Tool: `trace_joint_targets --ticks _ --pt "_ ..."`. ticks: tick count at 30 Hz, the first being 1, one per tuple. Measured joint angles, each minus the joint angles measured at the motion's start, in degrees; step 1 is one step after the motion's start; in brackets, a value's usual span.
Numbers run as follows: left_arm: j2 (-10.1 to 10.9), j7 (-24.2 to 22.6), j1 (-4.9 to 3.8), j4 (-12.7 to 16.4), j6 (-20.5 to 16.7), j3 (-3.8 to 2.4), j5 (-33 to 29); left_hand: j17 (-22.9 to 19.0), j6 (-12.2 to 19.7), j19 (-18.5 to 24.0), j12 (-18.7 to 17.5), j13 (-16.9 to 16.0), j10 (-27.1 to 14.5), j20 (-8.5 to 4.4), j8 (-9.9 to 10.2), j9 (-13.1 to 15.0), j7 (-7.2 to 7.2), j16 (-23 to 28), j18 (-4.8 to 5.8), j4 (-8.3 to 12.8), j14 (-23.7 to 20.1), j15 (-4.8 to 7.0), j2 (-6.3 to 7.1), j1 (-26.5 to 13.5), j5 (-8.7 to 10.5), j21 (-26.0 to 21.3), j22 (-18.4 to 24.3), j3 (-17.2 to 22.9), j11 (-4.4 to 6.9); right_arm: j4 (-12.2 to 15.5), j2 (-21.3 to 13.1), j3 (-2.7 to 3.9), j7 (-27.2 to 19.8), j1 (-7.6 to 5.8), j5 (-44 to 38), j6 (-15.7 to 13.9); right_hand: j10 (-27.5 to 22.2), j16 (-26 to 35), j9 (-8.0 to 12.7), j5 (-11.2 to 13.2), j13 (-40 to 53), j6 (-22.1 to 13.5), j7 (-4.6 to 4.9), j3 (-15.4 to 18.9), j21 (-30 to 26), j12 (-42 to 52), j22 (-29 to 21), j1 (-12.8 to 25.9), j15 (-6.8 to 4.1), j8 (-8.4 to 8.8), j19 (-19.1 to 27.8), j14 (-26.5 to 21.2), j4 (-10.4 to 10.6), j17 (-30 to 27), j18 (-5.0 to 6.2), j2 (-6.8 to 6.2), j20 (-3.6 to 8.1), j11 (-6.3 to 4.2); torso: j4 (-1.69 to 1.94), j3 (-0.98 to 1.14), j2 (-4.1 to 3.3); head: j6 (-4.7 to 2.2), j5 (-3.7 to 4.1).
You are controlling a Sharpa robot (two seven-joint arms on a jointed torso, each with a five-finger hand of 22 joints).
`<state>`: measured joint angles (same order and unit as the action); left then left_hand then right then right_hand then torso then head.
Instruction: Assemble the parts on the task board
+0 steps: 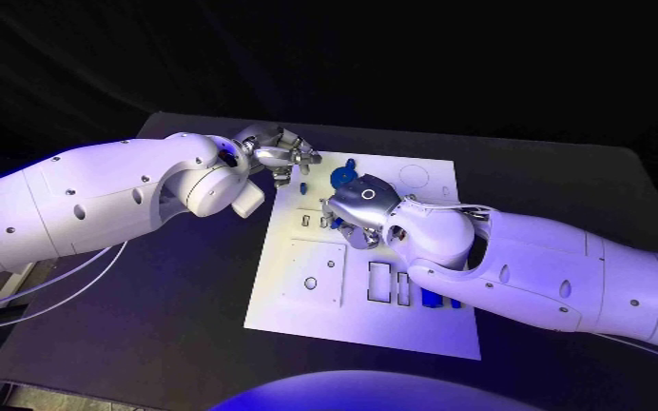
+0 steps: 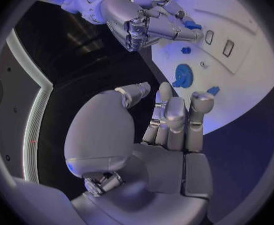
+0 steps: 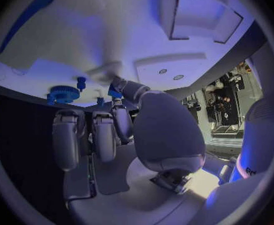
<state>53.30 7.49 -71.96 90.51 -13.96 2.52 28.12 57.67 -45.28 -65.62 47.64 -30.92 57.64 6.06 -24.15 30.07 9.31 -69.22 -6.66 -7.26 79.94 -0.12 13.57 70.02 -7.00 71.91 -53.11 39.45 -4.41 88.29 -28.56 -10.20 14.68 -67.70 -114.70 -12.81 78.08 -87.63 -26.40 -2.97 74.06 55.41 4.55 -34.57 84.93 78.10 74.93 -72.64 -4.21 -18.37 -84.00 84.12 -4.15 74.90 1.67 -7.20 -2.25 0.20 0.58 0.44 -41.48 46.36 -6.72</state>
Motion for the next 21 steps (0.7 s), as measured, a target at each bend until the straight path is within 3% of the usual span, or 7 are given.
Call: trace_joint_targets --ticks 13,21 --pt "0.0 0.5 0.0 -0.2 0.0 0.0 0.0 0.0 0.0 0.0 0.0 0.0 0.0 0.0 0.0 -0.1 0.0 0.0 0.0 -0.2 0.0 0.0 0.0 0.0 0.0 0.0 0.0 -0.2 0.0 0.0 0.0 -0.04 -0.5 0.02 0.3 -0.6 0.0 0.0 0.2 0.0 0.1 0.0 0.0 -0.6 0.0 0.0 0.0 0.0 0.0 0.28 0.0 0.0 -0.6 0.0 0.0 0.01 0.0 0.0 0.01 0.0 0.0 0.08 -0.03" --pt "0.0 0.6 0.0 -0.2 0.0 0.0 0.0 0.0 0.0 0.0 0.0 0.1 -0.2 0.0 0.2 -0.1 0.0 0.0 -0.01 -0.2 0.0 0.0 0.0 0.0 0.0 0.0 0.0 -0.2 -0.2 0.0 0.0 -0.04 -0.9 0.02 0.7 -0.2 -0.2 0.0 0.3 0.0 0.1 0.8 0.22 -1.7 -0.4 -0.2 0.0 -1.2 0.0 0.57 0.0 0.0 -1.1 0.0 0.01 1.21 0.0 0.21 0.01 -0.01 0.0 0.19 -0.04"
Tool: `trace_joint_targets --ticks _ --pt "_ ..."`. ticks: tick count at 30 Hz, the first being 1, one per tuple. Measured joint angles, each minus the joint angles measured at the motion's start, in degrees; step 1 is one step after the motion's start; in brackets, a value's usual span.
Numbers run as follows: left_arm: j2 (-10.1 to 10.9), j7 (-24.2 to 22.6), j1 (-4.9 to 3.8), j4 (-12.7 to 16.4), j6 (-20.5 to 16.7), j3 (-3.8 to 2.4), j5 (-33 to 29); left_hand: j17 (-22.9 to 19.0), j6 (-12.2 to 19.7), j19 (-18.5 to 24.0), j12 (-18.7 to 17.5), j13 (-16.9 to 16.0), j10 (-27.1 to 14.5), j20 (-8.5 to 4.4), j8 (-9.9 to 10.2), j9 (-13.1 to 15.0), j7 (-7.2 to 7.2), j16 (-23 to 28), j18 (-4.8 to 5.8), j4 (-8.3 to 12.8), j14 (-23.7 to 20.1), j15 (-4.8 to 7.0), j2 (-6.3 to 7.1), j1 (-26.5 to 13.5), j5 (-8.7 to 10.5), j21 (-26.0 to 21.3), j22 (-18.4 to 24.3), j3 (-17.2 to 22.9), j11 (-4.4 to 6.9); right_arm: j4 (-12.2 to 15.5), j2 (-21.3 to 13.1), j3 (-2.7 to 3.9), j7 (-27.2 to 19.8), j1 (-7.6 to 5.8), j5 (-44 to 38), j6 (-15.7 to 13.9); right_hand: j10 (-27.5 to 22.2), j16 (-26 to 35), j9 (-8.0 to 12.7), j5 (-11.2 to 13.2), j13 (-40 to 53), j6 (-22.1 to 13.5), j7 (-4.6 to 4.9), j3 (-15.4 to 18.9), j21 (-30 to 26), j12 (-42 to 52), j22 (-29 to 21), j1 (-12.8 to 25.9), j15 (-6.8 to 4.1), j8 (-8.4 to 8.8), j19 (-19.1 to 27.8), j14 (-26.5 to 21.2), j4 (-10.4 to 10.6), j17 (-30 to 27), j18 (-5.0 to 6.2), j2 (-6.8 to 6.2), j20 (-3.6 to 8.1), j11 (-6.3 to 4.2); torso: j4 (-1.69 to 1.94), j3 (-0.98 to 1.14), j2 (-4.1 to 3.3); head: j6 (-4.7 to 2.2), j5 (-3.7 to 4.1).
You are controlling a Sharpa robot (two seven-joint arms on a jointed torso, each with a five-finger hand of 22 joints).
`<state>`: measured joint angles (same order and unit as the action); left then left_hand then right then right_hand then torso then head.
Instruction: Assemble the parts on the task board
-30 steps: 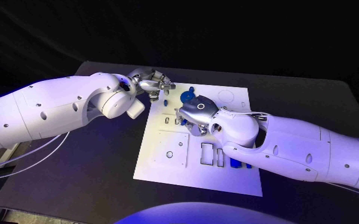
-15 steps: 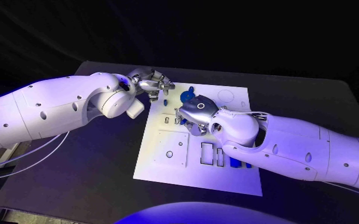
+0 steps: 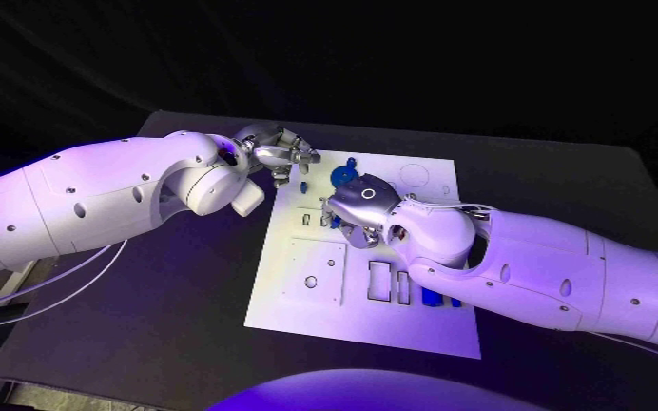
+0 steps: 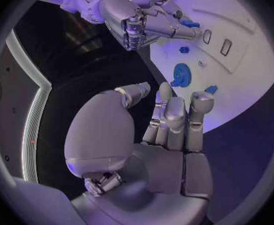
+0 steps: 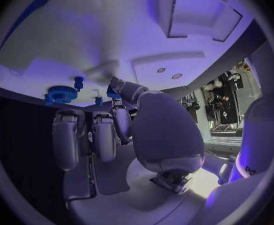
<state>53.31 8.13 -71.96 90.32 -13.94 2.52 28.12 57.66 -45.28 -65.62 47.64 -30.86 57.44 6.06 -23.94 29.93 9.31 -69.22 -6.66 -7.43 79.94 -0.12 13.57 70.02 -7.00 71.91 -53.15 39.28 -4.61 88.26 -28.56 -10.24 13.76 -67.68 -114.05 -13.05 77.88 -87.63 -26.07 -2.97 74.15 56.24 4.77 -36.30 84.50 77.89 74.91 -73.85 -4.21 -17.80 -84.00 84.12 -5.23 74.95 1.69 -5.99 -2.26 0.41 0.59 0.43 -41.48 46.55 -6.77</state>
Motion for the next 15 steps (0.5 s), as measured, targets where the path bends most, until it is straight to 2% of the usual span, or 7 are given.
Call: trace_joint_targets --ticks 15 --pt "0.0 0.3 0.0 0.0 0.0 0.0 0.0 0.0 0.0 0.0 0.0 0.0 0.0 0.0 0.0 0.0 0.0 0.0 0.01 0.0 0.0 0.0 0.0 0.0 0.0 0.0 0.0 0.0 0.0 -0.2 0.2 0.05 -0.6 -0.08 0.5 1.6 0.0 0.0 0.2 0.0 -0.2 -0.2 0.21 -0.5 -0.4 -0.2 0.0 -0.1 0.0 0.44 0.0 0.0 -0.5 0.0 0.0 0.07 0.0 0.0 0.03 -0.04 0.03 0.24 -0.08"
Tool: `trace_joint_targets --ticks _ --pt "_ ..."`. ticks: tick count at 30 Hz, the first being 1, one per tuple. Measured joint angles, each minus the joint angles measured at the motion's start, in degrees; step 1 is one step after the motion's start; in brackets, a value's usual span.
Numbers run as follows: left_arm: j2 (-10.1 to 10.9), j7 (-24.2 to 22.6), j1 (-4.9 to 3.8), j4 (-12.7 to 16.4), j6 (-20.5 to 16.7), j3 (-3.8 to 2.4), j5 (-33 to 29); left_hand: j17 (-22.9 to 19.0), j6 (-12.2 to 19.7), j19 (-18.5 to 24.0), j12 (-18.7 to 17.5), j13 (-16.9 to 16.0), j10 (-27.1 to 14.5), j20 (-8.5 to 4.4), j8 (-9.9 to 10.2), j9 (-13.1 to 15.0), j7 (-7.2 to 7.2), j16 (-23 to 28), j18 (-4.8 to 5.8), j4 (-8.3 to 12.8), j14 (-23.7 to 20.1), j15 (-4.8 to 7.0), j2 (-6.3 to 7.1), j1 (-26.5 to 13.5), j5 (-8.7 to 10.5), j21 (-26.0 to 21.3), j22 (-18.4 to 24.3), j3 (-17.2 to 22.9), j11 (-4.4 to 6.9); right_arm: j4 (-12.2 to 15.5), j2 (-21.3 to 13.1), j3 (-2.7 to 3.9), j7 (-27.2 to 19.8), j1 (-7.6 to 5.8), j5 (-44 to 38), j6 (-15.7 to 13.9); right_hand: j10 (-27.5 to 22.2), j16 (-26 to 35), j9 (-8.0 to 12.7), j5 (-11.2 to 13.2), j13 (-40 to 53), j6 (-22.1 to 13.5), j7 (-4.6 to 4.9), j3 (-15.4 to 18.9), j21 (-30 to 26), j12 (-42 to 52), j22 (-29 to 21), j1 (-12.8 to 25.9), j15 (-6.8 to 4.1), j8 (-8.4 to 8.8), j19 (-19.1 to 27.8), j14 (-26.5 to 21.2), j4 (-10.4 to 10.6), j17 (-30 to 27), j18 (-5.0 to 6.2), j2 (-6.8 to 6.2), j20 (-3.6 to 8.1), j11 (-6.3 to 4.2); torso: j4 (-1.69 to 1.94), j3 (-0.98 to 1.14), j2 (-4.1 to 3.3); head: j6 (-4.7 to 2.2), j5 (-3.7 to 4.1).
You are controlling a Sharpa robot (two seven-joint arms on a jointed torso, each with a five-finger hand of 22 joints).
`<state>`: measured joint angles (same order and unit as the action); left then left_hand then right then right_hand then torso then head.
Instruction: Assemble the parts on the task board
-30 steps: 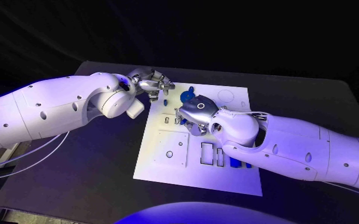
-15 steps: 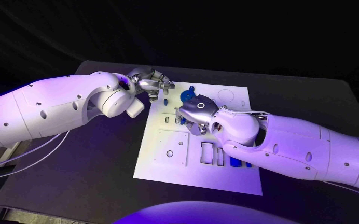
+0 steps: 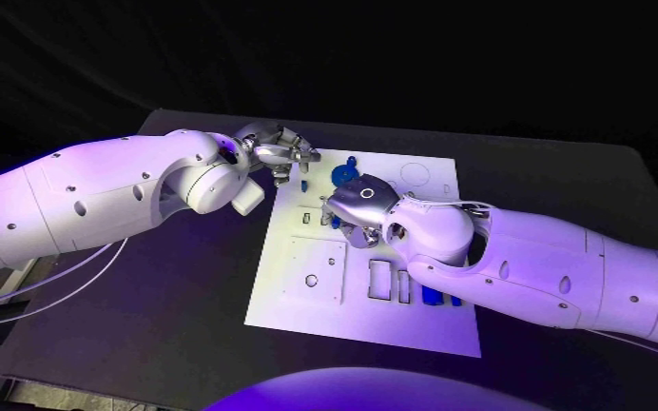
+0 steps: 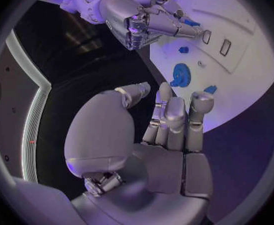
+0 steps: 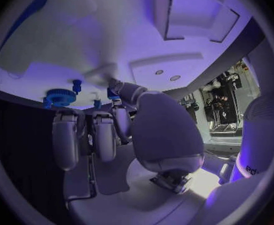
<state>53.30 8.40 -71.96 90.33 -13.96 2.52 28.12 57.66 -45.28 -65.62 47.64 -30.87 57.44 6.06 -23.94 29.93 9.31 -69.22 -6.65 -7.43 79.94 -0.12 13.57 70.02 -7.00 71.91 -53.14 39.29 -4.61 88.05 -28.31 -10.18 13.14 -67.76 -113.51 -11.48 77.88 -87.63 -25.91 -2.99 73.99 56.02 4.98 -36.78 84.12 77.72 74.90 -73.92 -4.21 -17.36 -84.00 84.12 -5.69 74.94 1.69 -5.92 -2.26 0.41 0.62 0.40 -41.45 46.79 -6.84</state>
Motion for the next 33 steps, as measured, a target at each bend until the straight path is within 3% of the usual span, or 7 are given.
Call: trace_joint_targets --ticks 7,33 --pt "0.0 0.1 0.0 0.0 0.0 -0.01 0.0 0.1 0.2 0.0 0.0 0.1 -0.2 0.0 0.0 -0.1 0.21 0.0 0.0 0.0 0.0 0.0 -0.21 0.2 0.0 0.0 -0.1 0.0 0.21 0.0 0.0 -0.02 -0.1 -0.01 0.3 0.0 0.0 0.0 0.4 0.0 0.1 -0.6 -0.07 0.4 0.0 0.0 0.0 0.9 0.0 0.77 0.0 0.0 -0.4 0.0 0.0 -1.5 0.0 0.0 -0.01 0.0 0.01 -0.01 -0.01" --pt "0.0 0.6 -0.01 -0.6 0.0 0.0 0.0 0.2 0.2 0.0 0.0 0.1 -0.2 0.0 0.0 -0.2 0.2 -0.2 0.0 0.0 0.0 0.0 -0.21 0.2 0.0 0.0 -0.1 0.0 0.2 0.0 -0.3 -0.05 -0.2 0.01 0.8 -0.5 -0.2 0.2 1.1 0.0 0.1 -2.2 -0.04 0.9 0.0 0.0 0.0 0.9 0.0 2.38 0.0 0.0 -0.9 0.0 0.0 -2.56 0.0 -0.2 -0.03 0.05 -0.01 0.01 -0.04"
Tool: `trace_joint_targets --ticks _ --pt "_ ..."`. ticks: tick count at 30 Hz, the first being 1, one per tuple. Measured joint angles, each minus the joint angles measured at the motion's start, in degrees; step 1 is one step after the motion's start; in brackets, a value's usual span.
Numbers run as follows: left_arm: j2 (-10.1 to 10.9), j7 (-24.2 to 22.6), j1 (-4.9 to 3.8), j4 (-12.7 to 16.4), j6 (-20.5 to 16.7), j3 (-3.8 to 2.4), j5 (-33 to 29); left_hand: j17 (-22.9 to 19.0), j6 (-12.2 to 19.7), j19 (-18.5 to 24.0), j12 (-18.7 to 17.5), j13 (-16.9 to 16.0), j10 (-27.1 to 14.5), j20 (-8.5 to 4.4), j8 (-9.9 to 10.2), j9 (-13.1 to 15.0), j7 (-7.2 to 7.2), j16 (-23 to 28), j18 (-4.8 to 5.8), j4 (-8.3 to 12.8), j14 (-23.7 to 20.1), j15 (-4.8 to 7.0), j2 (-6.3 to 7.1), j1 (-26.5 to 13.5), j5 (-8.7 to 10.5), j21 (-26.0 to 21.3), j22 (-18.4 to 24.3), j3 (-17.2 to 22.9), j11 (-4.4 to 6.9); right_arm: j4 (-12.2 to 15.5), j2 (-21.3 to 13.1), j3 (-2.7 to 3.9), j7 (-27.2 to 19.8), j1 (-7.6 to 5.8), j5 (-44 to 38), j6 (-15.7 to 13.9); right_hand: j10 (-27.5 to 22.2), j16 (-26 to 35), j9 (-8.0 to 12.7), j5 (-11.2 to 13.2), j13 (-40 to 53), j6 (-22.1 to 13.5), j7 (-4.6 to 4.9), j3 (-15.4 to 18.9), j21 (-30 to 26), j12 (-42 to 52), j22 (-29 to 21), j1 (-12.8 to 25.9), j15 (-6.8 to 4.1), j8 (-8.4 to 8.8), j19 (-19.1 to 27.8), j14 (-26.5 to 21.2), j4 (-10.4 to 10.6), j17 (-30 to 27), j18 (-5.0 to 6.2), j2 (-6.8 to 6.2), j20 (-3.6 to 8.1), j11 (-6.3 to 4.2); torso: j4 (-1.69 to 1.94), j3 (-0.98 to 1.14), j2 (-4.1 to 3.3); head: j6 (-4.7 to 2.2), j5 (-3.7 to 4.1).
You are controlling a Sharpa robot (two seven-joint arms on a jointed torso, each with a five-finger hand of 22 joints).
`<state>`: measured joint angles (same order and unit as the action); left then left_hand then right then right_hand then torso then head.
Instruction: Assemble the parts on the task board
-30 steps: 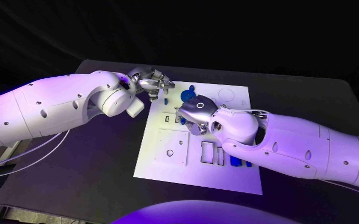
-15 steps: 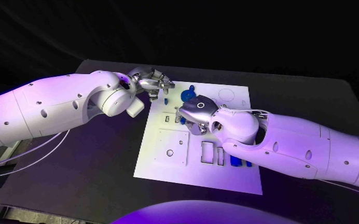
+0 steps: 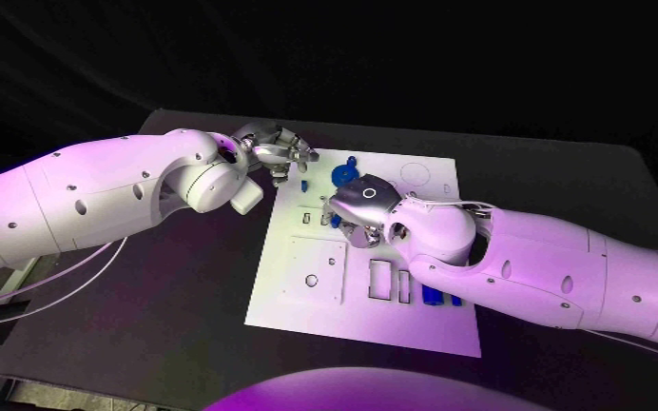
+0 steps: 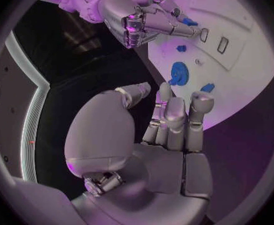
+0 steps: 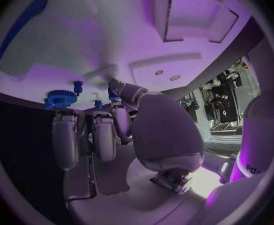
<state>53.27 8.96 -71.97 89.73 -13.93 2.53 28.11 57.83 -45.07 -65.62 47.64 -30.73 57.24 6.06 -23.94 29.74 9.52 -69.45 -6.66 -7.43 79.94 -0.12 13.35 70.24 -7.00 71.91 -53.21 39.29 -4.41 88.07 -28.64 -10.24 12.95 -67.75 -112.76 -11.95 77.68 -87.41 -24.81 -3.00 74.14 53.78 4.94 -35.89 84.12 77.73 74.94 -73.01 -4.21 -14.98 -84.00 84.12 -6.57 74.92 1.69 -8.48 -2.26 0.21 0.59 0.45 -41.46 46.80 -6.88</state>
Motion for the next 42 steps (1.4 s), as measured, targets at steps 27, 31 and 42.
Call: trace_joint_targets --ticks 27,31,42 --pt "0.0 0.4 0.0 -0.6 0.0 0.0 0.0 0.0 0.0 -0.4 0.0 0.1 0.0 -0.01 0.0 -0.1 0.0 0.0 0.0 0.0 0.0 0.0 0.0 0.0 0.0 0.0 -0.1 0.0 0.0 0.4 -0.4 0.01 0.0 0.0 0.1 -0.4 -0.2 0.0 0.7 0.0 0.0 -2.3 -0.37 0.4 -0.2 0.0 0.0 0.3 -0.21 1.96 0.0 -0.2 -0.4 0.0 0.0 -0.9 0.0 -0.2 0.0 -0.02 -0.02 0.25 -0.04" --pt "-0.1 0.4 0.0 -0.6 0.0 -0.01 0.0 0.0 0.0 -0.4 0.0 0.1 0.0 -0.01 0.0 -0.1 0.0 0.0 0.0 0.0 0.0 0.0 0.0 0.0 0.0 0.0 -0.1 0.0 0.0 0.6 -0.5 0.01 0.0 -0.01 0.1 -0.4 -0.4 0.0 0.9 0.0 -0.1 -3.3 -0.69 0.5 -0.2 -0.1 0.0 0.2 -0.21 2.51 0.0 -0.2 -0.5 0.0 0.0 -1.42 0.0 -0.41 -0.01 -0.02 -0.01 0.27 -0.05" --pt "-0.1 0.5 0.0 -0.8 0.0 -0.01 0.0 0.0 0.0 -0.8 0.0 0.1 -0.2 -0.01 0.2 -0.2 0.0 0.0 0.0 0.0 0.0 0.0 0.0 0.0 0.0 0.3 -0.6 0.0 -0.21 1.7 -1.8 0.01 0.0 -0.01 0.1 -1.7 -0.5 0.0 1.6 0.0 -0.2 -8.4 -2.3 1.5 -0.5 -0.2 0.0 1.2 -1.13 5.3 0.0 -0.3 -0.6 0.0 0.01 -2.32 0.83 -1.71 -0.03 -0.01 0.0 0.24 -0.05"
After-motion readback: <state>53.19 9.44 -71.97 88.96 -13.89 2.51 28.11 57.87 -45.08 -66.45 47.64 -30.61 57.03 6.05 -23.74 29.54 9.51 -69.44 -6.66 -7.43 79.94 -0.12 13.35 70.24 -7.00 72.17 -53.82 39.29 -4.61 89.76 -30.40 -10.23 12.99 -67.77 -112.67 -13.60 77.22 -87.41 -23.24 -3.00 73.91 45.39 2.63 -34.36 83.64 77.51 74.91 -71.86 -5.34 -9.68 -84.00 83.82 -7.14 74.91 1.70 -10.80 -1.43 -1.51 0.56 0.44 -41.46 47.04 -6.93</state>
